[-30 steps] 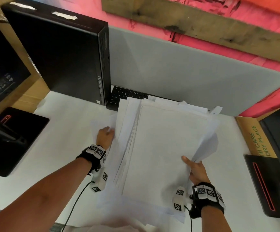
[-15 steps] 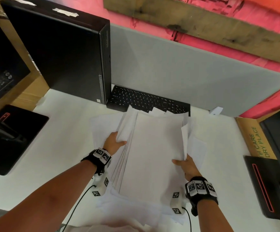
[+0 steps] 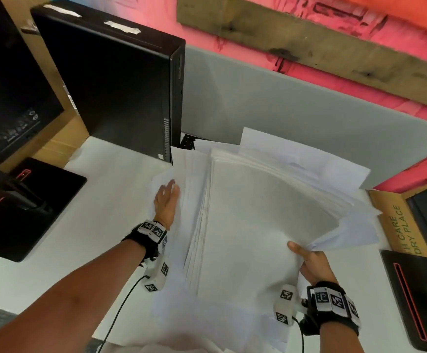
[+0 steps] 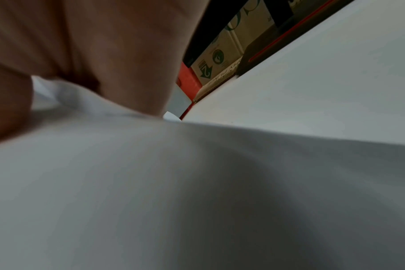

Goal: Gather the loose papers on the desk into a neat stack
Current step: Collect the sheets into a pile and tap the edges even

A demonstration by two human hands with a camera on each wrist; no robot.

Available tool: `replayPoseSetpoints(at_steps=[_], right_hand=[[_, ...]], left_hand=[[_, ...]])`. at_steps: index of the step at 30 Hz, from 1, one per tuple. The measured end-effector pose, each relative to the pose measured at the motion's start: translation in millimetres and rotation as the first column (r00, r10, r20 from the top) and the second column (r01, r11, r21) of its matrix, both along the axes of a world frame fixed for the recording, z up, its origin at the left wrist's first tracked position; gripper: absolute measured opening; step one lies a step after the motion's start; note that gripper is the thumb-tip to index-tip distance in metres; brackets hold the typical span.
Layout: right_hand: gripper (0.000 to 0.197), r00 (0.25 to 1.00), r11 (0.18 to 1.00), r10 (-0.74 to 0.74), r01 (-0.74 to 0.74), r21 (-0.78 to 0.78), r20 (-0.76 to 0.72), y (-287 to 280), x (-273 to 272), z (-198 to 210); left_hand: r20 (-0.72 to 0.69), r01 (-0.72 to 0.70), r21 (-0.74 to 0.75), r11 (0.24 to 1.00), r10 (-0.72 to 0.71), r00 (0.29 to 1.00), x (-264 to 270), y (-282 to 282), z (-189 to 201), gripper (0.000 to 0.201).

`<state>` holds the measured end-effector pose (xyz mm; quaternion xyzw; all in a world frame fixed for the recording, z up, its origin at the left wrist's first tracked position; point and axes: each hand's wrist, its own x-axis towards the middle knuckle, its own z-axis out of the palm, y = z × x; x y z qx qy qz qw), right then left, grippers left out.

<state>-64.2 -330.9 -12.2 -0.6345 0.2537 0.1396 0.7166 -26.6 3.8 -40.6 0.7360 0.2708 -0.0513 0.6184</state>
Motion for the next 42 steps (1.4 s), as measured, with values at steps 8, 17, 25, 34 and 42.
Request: replayPoseSetpoints(at_steps=[8, 17, 25, 34, 42], right_hand=[[0.007, 0.996, 0.996, -0.076, 0.078, 0.045, -0.050, 1.1, -4.5, 2.2], [0.010, 0.994, 0.991, -0.106, 0.106, 0.077, -0.002, -0.2, -2.9, 13.2], [0.004, 0.984, 0.991, -0.131, 0.133, -0.007, 0.117, 7.7, 17.1, 51.8], [0.022, 0.991, 0.996, -0.085, 0.087, -0.006, 0.104, 25.2, 13.1, 61.9], [0.008, 0.975, 0.992, -0.074, 0.094, -0.087, 0.208, -11.7, 25.9, 67.6]], left_hand=[[-0.071, -0.027, -0.218, 0.976, 0.012, 0.997, 5.6, 4.1, 15.2, 0.061], [0.062, 0.047, -0.643, 0.765, -0.009, 0.998, 15.9, -30.4, 69.9, 0.051], [0.167, 0.184, -0.648, 0.739, -0.099, 0.981, 33.4, -35.5, 100.9, 0.060], [0.198, 0.474, -0.202, 0.857, -0.438, 0.877, 16.1, -26.5, 93.8, 0.041], [0.303, 0.454, -0.258, 0.853, -0.374, 0.877, 17.0, -18.8, 120.5, 0.045]])
